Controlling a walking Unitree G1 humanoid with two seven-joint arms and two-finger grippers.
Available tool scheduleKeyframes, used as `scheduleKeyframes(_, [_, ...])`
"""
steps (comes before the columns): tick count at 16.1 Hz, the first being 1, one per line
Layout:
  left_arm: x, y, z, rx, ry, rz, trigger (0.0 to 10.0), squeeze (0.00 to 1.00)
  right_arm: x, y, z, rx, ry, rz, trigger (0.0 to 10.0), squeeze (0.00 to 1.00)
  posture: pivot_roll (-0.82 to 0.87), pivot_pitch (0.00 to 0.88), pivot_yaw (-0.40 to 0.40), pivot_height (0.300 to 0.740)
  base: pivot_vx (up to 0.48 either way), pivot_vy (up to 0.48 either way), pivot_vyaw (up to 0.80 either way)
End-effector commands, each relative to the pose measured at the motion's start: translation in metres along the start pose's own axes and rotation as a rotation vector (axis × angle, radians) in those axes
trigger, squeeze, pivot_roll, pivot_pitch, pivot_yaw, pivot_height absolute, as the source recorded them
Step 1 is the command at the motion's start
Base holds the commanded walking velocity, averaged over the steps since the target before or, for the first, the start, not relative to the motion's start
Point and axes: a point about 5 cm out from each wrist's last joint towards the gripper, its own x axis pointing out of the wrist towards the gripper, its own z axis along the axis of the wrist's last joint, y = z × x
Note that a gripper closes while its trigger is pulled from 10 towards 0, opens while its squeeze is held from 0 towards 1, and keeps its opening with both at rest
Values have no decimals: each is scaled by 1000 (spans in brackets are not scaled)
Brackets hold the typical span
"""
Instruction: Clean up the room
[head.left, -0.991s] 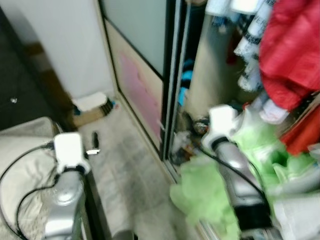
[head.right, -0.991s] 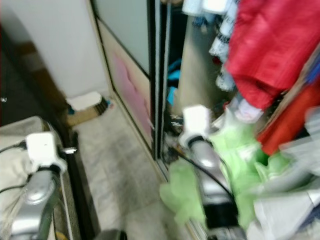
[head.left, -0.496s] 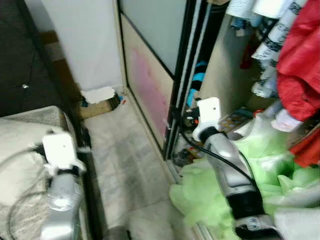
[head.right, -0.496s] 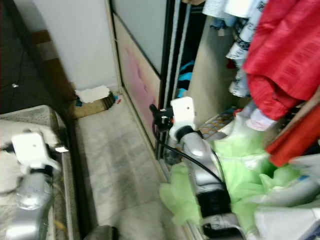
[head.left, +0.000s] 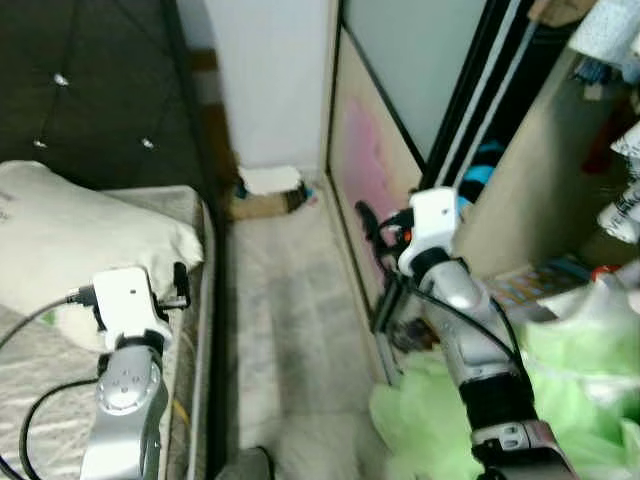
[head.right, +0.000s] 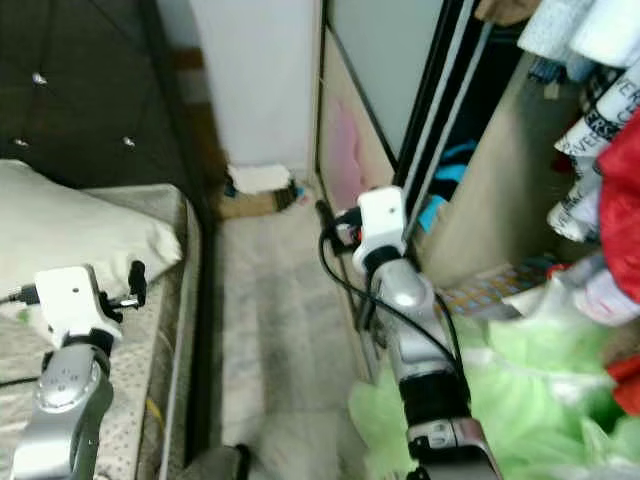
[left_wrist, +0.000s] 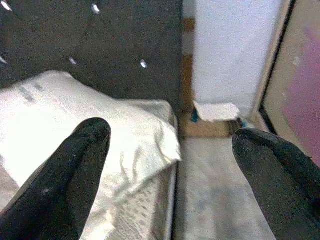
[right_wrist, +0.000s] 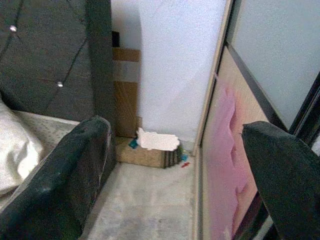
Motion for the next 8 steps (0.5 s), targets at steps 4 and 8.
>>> scheduleKeyframes(4, [-3, -19, 6, -23, -29, -112, 10000, 0, 3, 1, 1, 31, -1, -9, 10000, 0, -13, 0, -18, 740, 0, 0, 800])
scheduleKeyframes(8, [-5, -12, 7, -6, -35, -79, 10000, 0, 4, -4, 3, 27, -14, -40, 10000, 0, 2, 0, -9, 740, 0, 0, 800])
